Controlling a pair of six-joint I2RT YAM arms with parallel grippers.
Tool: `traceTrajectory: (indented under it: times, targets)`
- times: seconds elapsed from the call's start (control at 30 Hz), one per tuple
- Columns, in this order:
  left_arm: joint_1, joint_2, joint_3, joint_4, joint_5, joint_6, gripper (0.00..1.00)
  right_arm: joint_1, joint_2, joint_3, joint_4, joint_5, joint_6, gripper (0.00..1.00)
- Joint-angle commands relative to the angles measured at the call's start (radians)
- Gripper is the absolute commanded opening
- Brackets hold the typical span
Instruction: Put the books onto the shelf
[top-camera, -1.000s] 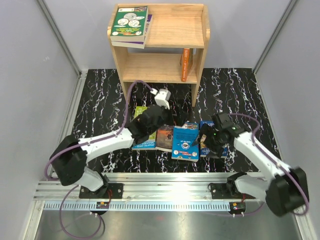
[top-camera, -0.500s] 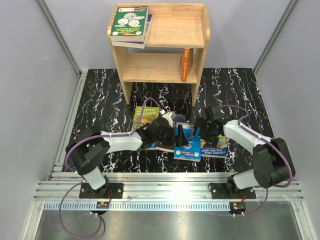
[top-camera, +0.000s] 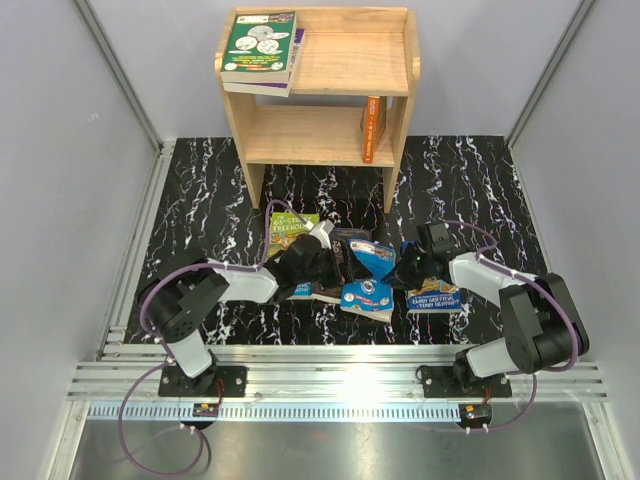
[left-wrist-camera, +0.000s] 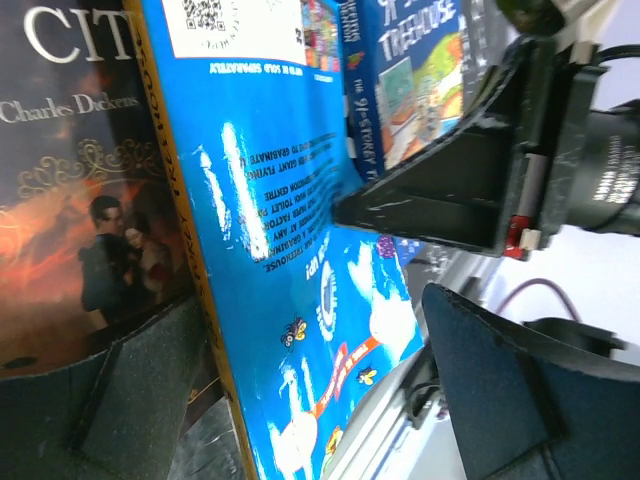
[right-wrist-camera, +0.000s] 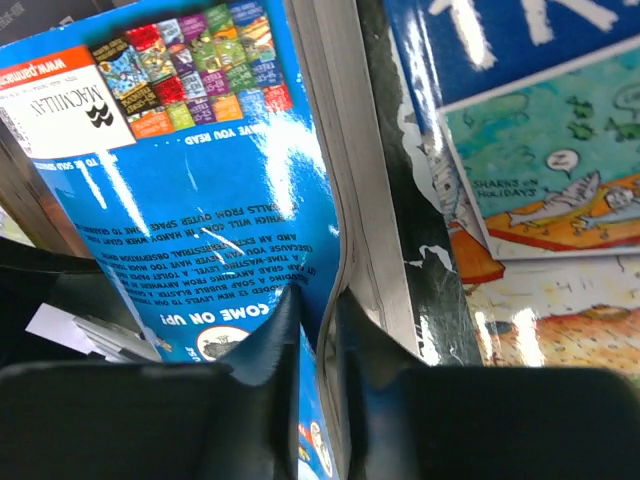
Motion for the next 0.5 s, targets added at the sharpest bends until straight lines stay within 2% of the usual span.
traceTrajectory:
  times: [0.0,0.03,0.13,0.17,0.2,0.23,0.3,0.33,0.4,0.47]
  targets:
    - [-0.02,0.04,-0.05,0.039,0.111,-0.071,0.92,0.05,0.072,-0.062,0.028,-0.026,0.004,0.09]
    - [-0.015,0.028,-0.065,0.045,0.114,-0.065,0.91,0.05,0.061,-0.059,0.018,-0.028,-0.001,0.0]
    - [0.014,-0.027,-0.128,0.1,0.131,-0.073,0.9,0.052,-0.008,-0.056,-0.015,-0.041,0.002,0.0]
    - [0.024,-0.041,-0.146,0.117,0.152,-0.078,0.86,0.05,-0.049,-0.05,-0.036,-0.043,0.007,0.0]
    - [0.041,-0.069,-0.163,0.129,0.157,-0.084,0.81,0.05,-0.068,-0.044,-0.047,-0.046,0.007,0.0]
    - [0.049,-0.083,-0.178,0.148,0.162,-0.084,0.62,0.05,-0.088,-0.038,-0.059,-0.048,0.007,0.0]
    - [0.067,-0.124,-0.212,0.148,0.159,-0.088,0.48,0.05,-0.129,-0.019,-0.097,-0.049,0.004,0.0]
    - [0.069,-0.133,-0.218,0.146,0.162,-0.084,0.44,0.05,-0.14,-0.013,-0.108,-0.049,0.001,0.0]
    - [0.069,-0.158,-0.22,0.129,0.148,-0.062,0.43,0.05,-0.163,-0.004,-0.13,-0.058,-0.002,0.0]
    - [0.071,-0.147,-0.215,0.146,0.151,-0.067,0.38,0.05,-0.181,-0.01,-0.133,-0.075,-0.006,0.0]
